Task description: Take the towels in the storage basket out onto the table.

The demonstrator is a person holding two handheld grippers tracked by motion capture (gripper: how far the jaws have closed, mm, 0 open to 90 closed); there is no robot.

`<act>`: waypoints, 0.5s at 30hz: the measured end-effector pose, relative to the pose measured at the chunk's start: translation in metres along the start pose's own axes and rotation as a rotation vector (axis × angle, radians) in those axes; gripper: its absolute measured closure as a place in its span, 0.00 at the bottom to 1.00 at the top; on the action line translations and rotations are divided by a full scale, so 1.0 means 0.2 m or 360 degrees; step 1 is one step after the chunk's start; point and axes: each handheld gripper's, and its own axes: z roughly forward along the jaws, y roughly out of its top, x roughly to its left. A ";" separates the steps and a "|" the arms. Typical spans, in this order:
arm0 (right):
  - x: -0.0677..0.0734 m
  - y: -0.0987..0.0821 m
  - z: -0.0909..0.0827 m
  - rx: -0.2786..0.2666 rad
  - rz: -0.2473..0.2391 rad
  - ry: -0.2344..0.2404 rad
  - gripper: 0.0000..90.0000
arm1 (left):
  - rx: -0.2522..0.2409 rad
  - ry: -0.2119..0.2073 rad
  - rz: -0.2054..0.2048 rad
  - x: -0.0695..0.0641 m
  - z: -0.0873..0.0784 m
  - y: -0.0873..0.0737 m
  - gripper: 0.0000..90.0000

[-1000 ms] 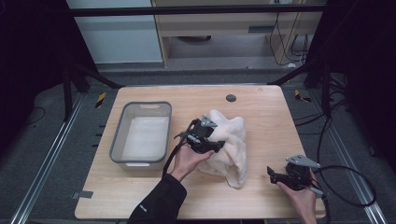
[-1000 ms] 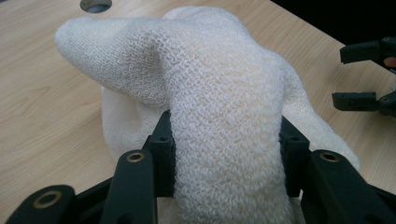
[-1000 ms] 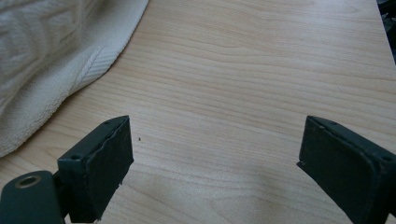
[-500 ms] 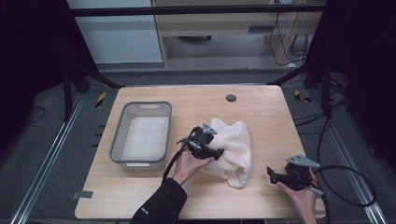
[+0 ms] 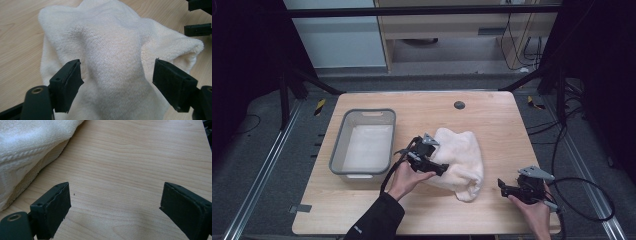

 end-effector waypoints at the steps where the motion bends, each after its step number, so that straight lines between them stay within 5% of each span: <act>1: 0.00 0.00 0.00 -0.0001 0.0000 0.0000 0.10 | -0.0001 0.0003 -0.0002 0.00 -0.02 0.00 0.24; 15: 0.00 0.00 0.00 -0.0001 0.0012 -0.0003 0.10 | -0.0126 0.0092 -0.0035 0.08 -0.26 -0.13 0.22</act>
